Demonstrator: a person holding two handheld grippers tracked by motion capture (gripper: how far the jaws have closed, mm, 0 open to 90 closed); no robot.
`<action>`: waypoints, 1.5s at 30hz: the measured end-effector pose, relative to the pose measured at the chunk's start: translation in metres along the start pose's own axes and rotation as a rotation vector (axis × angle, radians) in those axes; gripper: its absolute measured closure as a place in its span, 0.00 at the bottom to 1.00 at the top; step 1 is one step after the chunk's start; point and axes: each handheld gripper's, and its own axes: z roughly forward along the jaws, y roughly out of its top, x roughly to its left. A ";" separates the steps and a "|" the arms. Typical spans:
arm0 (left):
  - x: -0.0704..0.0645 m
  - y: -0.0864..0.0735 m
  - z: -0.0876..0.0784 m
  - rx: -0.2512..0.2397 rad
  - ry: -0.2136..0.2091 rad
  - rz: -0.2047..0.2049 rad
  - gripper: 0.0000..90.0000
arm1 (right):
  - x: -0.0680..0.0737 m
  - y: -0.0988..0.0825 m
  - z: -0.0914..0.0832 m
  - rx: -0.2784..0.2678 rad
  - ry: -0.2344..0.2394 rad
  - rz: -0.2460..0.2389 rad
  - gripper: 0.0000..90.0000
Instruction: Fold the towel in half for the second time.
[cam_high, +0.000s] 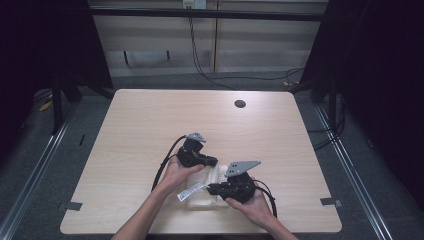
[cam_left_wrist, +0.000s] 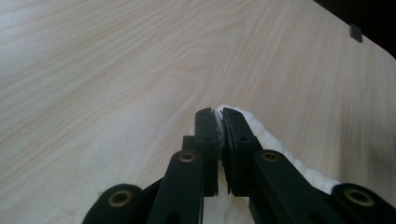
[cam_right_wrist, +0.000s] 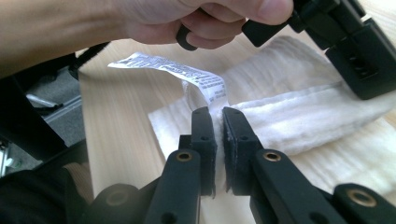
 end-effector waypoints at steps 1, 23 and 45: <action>0.001 0.000 0.002 0.005 -0.007 -0.003 0.95 | -0.001 -0.001 0.000 0.007 -0.003 0.000 0.93; -0.006 0.001 0.014 -0.007 -0.015 0.010 0.84 | -0.008 -0.027 -0.011 0.086 -0.116 0.002 0.77; -0.013 0.003 0.004 -0.036 -0.004 0.032 0.54 | -0.033 -0.042 -0.048 0.088 -0.227 0.096 0.52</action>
